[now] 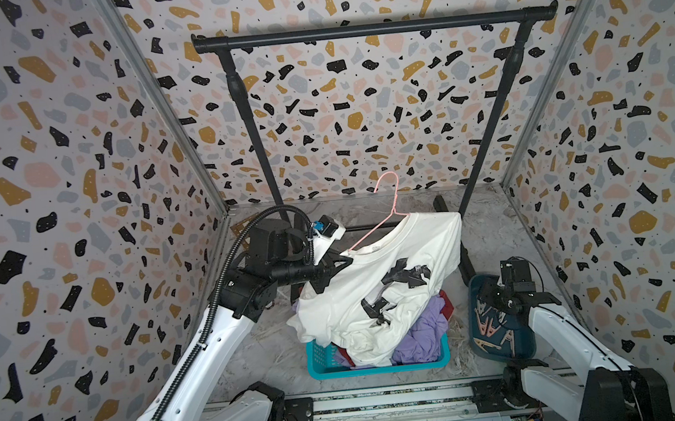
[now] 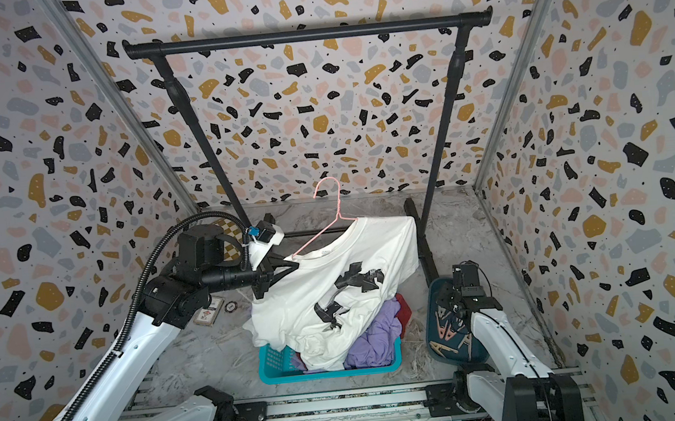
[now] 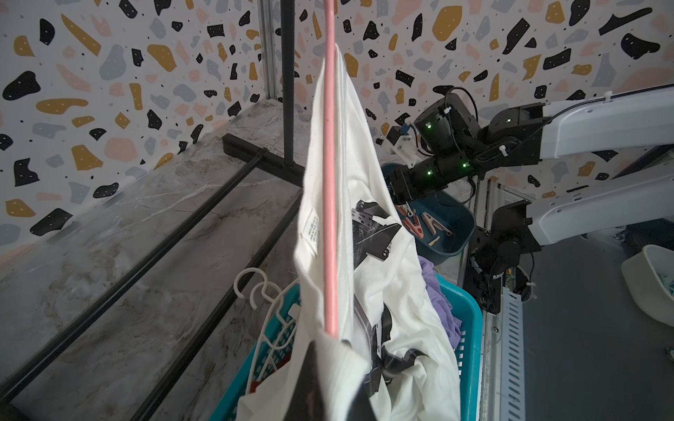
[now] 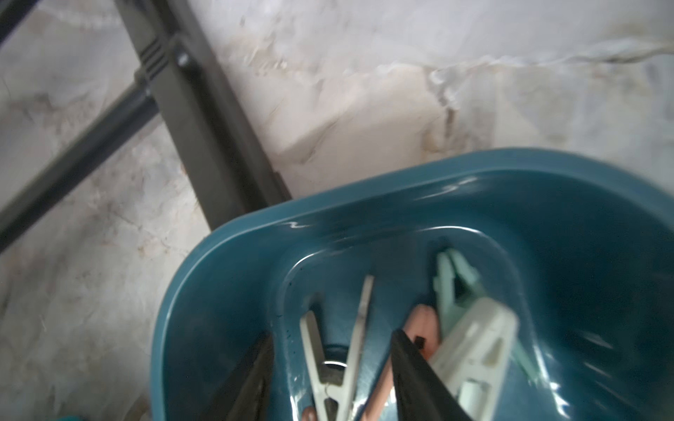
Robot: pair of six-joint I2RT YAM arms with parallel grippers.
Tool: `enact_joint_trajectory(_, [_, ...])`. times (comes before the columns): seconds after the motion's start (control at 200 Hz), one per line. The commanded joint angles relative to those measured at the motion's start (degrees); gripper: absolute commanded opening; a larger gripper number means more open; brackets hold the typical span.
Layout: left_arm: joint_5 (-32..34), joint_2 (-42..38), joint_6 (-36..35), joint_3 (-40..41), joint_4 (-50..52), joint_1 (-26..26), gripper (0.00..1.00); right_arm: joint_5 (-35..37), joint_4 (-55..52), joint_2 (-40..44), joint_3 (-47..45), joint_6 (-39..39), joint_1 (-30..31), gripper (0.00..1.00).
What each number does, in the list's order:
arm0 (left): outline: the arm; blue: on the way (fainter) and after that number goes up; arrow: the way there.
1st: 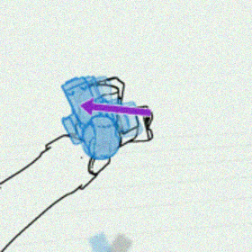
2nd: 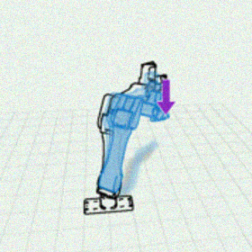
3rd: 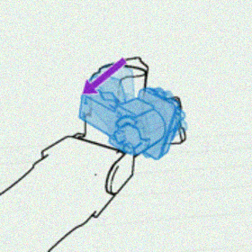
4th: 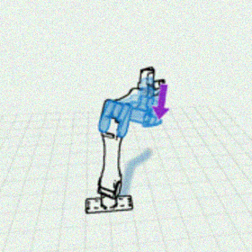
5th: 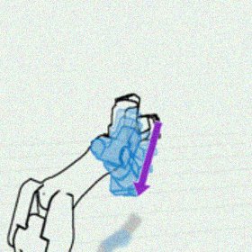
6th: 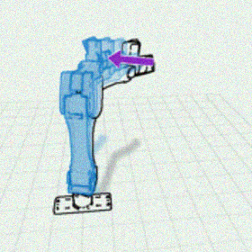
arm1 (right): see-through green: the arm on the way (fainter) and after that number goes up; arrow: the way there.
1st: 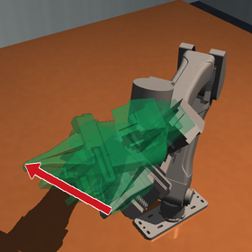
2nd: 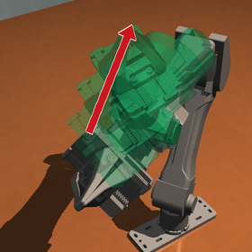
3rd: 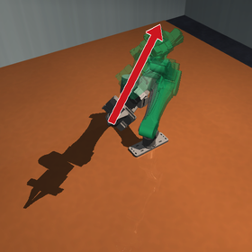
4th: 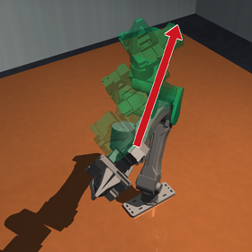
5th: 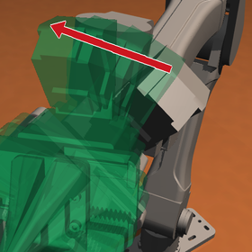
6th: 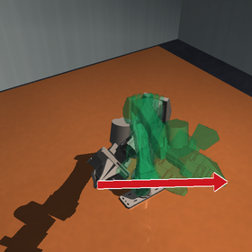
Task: Use clothespins to secure the t-shirt on both sides of the hanger
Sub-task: Move the storage box to the center of the board, then pick up the clothespin from the storage box.
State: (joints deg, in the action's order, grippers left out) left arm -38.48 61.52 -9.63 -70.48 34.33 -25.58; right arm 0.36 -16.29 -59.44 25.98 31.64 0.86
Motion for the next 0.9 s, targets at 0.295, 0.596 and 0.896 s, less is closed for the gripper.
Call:
enact_joint_trajectory(0.295, [-1.4,-0.7,0.4,0.5,-5.7,-0.3,0.0,5.4,-0.4,-3.1,1.2,0.6,5.3,0.5])
enact_joint_trajectory(0.596, [-1.9,-0.4,0.6,0.2,-5.8,-0.3,0.0,6.5,-0.9,-2.1,0.5,2.2,5.0,0.54])
enact_joint_trajectory(0.896, [-2.0,-0.4,0.7,0.3,-5.9,-0.4,0.0,5.7,1.0,-5.4,0.1,1.5,4.7,0.53])
